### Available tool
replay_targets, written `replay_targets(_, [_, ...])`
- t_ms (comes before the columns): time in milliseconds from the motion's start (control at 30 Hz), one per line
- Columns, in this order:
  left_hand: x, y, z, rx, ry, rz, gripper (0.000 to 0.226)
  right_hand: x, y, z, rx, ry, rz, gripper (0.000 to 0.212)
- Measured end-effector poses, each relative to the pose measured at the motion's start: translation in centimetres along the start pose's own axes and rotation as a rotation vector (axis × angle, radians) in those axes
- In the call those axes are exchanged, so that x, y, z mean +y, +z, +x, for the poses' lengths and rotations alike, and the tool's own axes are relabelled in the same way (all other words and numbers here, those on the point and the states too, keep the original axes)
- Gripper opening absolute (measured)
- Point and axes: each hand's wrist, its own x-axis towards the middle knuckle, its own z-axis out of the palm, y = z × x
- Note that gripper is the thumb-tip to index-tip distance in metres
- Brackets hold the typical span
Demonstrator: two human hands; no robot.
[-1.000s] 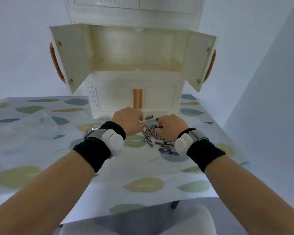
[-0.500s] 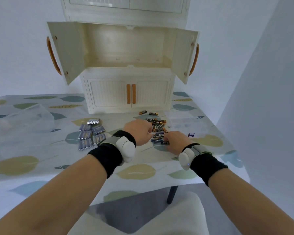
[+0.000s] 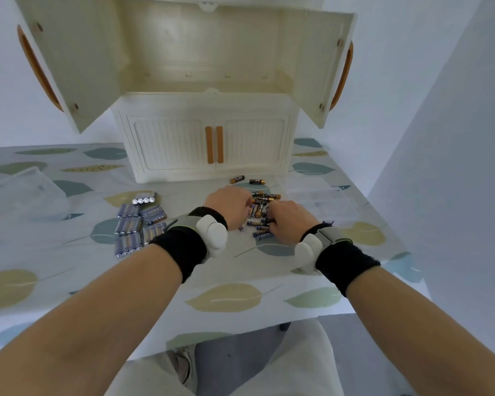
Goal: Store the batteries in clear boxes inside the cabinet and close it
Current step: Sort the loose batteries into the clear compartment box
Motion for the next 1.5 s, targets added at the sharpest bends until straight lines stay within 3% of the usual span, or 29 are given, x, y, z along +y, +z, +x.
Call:
replay_targets(200, [1.5,2.1,2.8,-0.047,0.032,0.010,0.010,0.4,0.5,1.1,-0.006,-0.040,-0.021,0.012])
replay_targets(467, [2.7,3.5,5.2,-0.088,-0.021,0.046,0.013,1.2,0.2,1.8,-0.026,-0.062,-0.014,0.013])
replay_targets(533, [2.6,3.4,5.4,-0.109,-0.038,0.056,0.020,1.4,0.2,1.9,-0.018,-0.044,0.032,0.009])
replay_targets(633, [2.5,3.3,5.6,-0.150,-0.053,0.084,0.014,2.2,-0.2,2.0,0.027,0.006,0.223,0.018])
replay_targets(700, [2.3,3.4,5.8,-0.149,-0.037,0.087,0.014,3.0,-0.8,2.0,0.063,0.055,0.317,0.011])
replay_targets(967, [2.5,2.9,5.7,-0.096,-0.004,0.229,0.014,5.4,-2.0,2.3,0.189,0.168,0.471,0.014])
replay_targets(1200, [1.9,3.9,6.2,0.051,0.012,0.135,0.030,6.9,-2.1,2.3,0.242,0.229,0.532,0.012])
replay_targets(1500, [2.5,3.5,7.8,-0.031,0.048,0.200,0.033,9.9,-2.8,1.3,0.213,0.347,0.485,0.012])
